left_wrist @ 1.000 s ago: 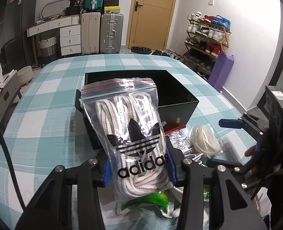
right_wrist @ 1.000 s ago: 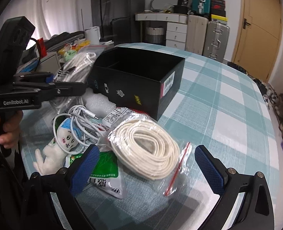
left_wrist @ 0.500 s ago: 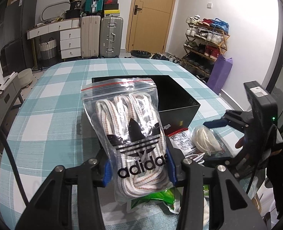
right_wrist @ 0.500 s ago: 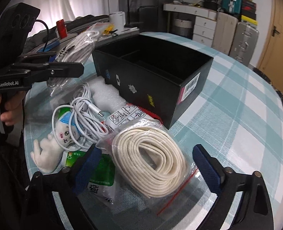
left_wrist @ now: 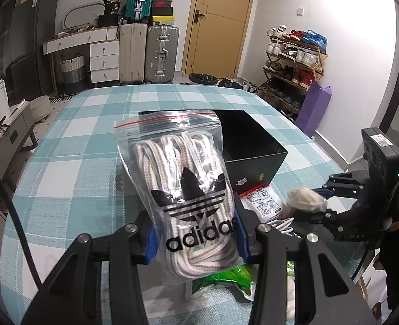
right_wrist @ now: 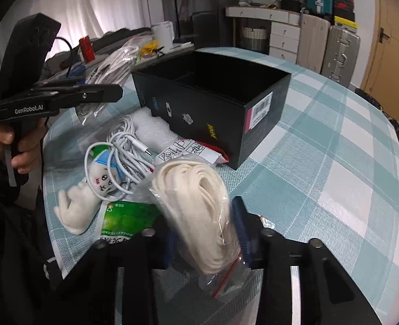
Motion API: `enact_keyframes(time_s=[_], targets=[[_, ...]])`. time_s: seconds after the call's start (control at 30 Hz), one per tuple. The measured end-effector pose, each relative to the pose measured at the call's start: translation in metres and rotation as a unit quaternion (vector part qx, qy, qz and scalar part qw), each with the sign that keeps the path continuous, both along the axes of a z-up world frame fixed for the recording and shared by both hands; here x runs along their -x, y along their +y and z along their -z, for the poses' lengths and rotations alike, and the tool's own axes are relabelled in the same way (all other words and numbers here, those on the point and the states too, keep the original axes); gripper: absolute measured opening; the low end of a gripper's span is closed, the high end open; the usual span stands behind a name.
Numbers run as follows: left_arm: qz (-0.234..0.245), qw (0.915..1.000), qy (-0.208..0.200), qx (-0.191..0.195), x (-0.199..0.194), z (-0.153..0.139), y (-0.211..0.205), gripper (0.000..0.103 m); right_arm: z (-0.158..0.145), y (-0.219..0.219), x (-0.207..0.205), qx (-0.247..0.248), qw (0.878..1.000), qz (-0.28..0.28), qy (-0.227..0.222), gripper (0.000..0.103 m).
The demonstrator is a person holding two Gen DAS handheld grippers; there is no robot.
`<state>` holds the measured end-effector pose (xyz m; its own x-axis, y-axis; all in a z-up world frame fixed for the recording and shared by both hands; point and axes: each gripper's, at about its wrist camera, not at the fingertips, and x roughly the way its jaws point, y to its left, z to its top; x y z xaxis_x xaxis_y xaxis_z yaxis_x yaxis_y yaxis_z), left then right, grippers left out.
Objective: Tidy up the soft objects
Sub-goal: 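Hold the adidas bag up with the left gripper while the right gripper grasps the white rope bag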
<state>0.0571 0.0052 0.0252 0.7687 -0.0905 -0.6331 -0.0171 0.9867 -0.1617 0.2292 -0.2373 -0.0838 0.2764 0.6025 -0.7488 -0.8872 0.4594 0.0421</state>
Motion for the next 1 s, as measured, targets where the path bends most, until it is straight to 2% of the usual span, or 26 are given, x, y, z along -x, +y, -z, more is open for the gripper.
enact_keyframes(time_s=[0.1, 0.17, 0.6, 1.0], targets=[[-0.005, 1.0, -0.001, -0.001, 0.001, 0.0, 0.001, 0.044, -0.006, -0.006, 0.006, -0.016, 1.0, 0.022, -0.011, 0.021], [-0.008, 1.0, -0.002, 0.0, 0.002, -0.001, 0.004, 0.044, -0.011, -0.01, 0.009, -0.03, 0.999, 0.033, -0.014, 0.019], [-0.023, 0.9995, -0.016, -0.014, 0.009, -0.012, 0.006, 0.044, -0.041, -0.026, 0.034, -0.105, 0.991, 0.078, -0.03, 0.018], [-0.032, 0.9986, -0.036, -0.023, 0.01, -0.025, 0.014, 0.044, -0.087, -0.022, 0.045, -0.178, 0.979, 0.094, -0.038, 0.018]])
